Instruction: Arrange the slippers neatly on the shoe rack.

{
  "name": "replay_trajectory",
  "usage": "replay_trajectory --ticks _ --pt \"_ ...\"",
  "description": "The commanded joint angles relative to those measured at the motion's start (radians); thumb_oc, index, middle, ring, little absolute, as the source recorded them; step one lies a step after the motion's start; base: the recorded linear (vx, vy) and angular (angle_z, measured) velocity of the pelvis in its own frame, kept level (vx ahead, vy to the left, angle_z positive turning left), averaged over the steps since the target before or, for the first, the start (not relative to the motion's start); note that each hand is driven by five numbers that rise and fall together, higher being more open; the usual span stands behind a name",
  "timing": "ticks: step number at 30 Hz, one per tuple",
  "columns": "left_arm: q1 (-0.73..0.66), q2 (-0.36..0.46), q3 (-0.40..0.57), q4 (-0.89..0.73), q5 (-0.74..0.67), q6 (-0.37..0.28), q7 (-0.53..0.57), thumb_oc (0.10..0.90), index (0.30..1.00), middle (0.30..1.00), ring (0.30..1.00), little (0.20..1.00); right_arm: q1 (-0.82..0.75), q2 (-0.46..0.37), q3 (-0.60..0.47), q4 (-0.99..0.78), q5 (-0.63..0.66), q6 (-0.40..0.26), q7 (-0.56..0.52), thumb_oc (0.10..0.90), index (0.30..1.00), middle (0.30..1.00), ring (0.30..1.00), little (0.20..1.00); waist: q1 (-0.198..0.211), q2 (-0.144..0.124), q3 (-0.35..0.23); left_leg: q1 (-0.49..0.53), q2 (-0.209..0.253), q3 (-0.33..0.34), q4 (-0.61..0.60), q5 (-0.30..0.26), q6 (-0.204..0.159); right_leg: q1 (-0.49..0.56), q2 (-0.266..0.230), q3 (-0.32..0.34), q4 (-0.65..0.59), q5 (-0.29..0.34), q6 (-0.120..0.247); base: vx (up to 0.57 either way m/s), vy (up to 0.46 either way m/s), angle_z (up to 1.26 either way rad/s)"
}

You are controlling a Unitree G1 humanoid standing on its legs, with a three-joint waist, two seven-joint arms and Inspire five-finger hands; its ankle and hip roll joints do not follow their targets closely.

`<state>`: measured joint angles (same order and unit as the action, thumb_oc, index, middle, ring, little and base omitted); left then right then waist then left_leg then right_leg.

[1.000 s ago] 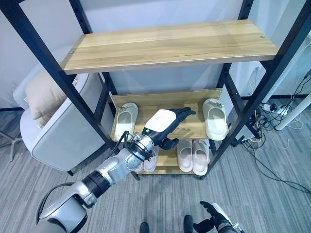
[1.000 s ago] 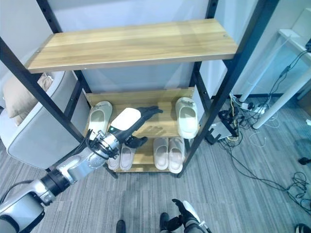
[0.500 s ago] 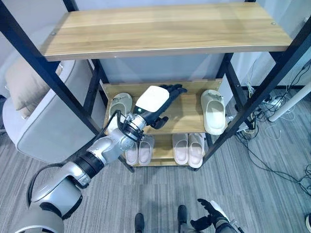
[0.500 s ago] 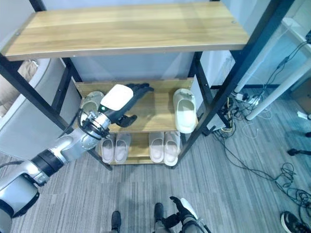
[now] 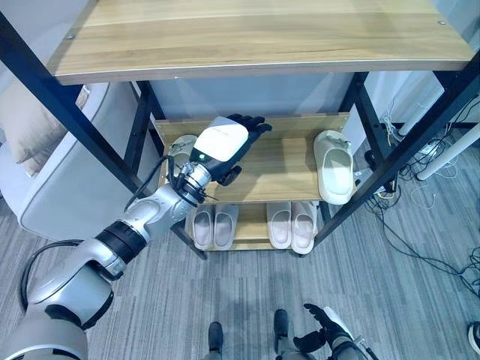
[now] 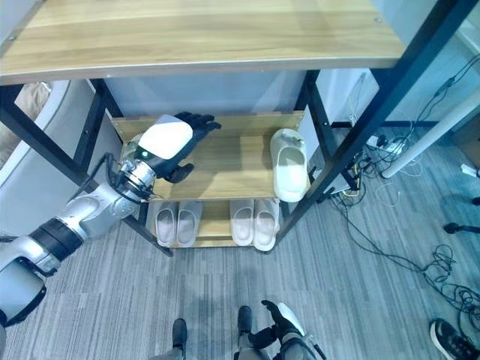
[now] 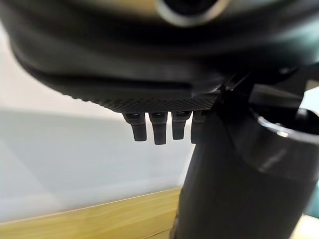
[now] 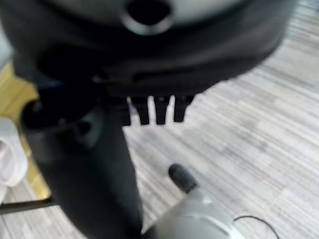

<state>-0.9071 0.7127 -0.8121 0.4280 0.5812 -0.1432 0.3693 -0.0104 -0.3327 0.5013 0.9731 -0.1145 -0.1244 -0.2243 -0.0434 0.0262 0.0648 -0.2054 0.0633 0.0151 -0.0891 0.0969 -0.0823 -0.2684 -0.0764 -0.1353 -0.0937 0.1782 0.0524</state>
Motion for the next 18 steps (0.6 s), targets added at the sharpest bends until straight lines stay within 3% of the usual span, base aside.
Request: replay_trajectory --ticks 1,18 --pt "-0.246 0.028 0.070 0.053 0.001 0.025 0.099 0.800 0.900 0.900 0.900 0.900 -0.002 -0.042 -0.039 -0.062 -0.008 -0.037 -0.027 0.800 0.900 0.900 0.900 0.900 0.012 0.015 0.034 -0.105 -0.038 -0.026 0.002 -0.003 0.019 0.017 -0.025 0.001 0.006 -0.137 0.104 -0.01 0.028 0.05" --pt "-0.230 0.073 0.105 0.115 0.013 0.056 0.136 0.800 0.900 0.900 0.900 0.900 0.003 -0.041 -0.038 -0.065 -0.017 -0.039 -0.028 0.800 0.900 0.900 0.900 0.900 0.023 -0.006 0.057 -0.120 -0.047 -0.029 0.002 -0.003 0.025 0.002 -0.036 -0.005 0.006 -0.121 0.113 0.00 0.008 0.01"
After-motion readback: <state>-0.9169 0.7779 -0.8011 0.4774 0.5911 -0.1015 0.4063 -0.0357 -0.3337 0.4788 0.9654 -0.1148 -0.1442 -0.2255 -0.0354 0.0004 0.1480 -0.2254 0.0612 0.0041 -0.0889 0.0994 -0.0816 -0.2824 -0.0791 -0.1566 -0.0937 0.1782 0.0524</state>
